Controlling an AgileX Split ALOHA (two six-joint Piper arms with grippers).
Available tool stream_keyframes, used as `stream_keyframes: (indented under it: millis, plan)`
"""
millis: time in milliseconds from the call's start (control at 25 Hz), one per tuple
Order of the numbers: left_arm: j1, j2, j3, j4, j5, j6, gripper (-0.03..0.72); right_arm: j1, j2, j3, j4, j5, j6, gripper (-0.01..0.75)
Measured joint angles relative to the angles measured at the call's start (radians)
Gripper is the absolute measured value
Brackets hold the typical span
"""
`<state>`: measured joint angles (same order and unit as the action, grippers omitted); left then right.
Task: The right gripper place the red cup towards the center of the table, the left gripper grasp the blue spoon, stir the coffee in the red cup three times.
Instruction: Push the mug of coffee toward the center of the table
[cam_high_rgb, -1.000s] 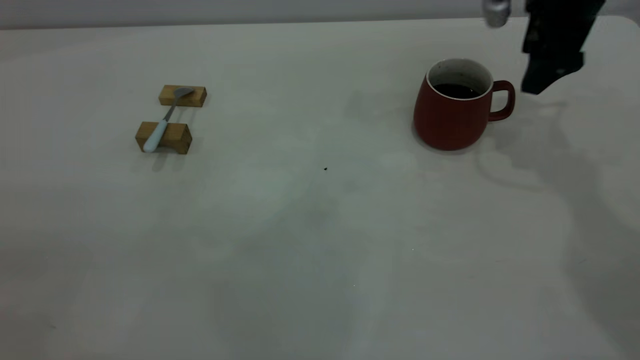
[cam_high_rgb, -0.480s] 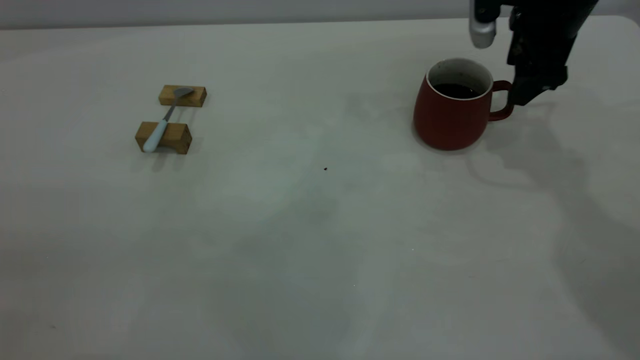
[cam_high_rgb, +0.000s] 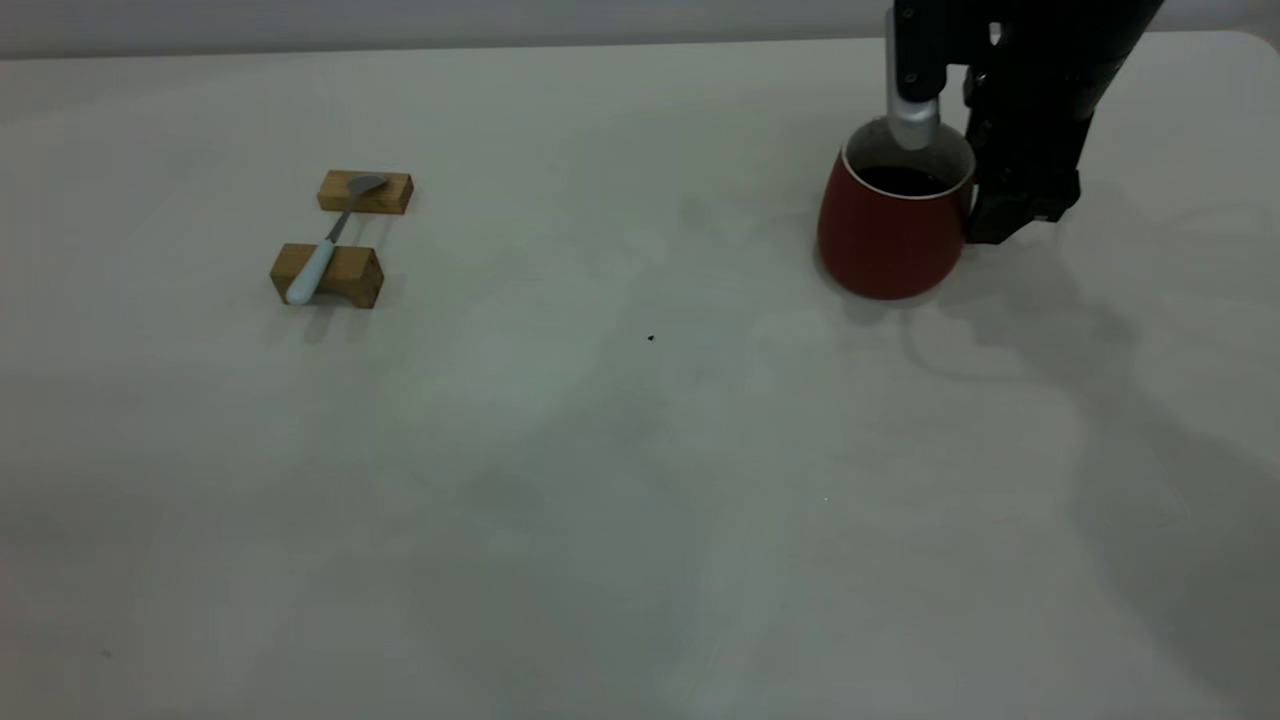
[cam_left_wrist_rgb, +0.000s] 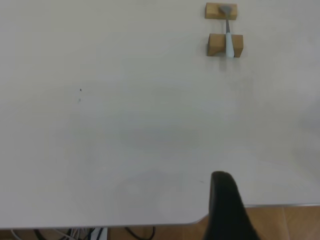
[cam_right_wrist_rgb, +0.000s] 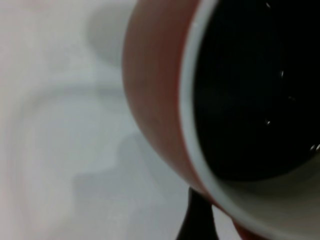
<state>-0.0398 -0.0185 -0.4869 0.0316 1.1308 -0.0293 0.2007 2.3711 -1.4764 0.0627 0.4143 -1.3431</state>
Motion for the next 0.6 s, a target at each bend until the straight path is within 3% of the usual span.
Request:
stream_keyframes:
  millis: [600]
  plan:
    - [0.000, -0.001, 0.000, 0.000, 0.000, 0.000, 0.515, 0.075, 0.001, 0.000, 0.095, -0.017, -0.001, 0.640]
